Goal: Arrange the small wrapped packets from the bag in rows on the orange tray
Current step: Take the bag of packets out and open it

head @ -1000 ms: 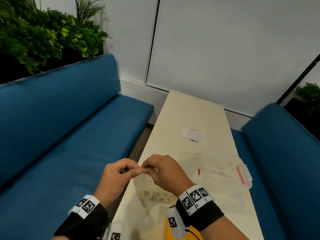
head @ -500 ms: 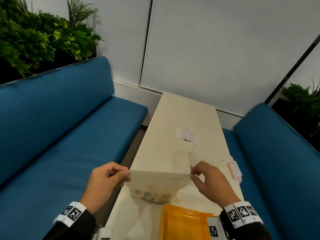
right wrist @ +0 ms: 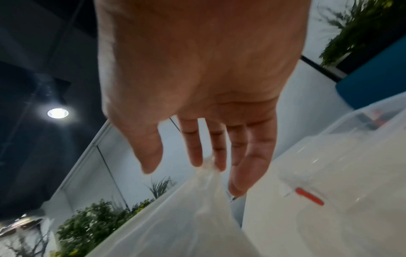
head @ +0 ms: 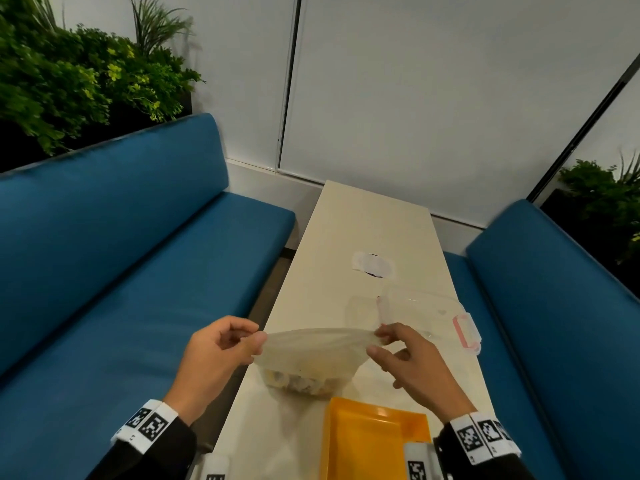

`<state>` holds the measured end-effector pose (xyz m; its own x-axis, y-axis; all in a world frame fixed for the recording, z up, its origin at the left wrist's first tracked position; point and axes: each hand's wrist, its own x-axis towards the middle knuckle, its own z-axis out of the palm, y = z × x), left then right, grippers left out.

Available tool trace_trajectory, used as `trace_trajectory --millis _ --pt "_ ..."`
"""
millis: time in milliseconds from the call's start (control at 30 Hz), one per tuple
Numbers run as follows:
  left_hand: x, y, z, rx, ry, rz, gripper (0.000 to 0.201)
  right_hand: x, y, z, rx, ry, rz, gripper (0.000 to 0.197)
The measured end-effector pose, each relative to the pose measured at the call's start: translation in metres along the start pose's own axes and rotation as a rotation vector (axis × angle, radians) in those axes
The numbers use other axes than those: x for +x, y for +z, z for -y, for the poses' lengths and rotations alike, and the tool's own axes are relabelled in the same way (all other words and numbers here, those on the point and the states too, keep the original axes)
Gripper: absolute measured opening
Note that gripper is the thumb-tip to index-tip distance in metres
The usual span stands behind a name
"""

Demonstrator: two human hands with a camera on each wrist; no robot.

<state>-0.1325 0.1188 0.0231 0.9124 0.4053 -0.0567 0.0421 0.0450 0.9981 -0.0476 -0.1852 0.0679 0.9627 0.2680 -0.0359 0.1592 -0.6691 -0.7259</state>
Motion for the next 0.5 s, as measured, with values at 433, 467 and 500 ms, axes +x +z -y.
trace_trajectory --millis 433,467,500 --pt "0.018 0.012 0.003 0.77 -0.048 -0.006 0.016 0.021 0.048 0.025 0.011 0.235 -0.016 0.004" --pt "0.028 0.014 0.003 0.833 -0.06 -0.007 0.024 0.026 0.05 0.028 0.038 0.241 -0.024 0.004" --pt "0.039 0.016 0.001 0.859 -0.058 -0.013 0.03 0.033 0.05 0.033 0.071 0.238 -0.046 0.006"
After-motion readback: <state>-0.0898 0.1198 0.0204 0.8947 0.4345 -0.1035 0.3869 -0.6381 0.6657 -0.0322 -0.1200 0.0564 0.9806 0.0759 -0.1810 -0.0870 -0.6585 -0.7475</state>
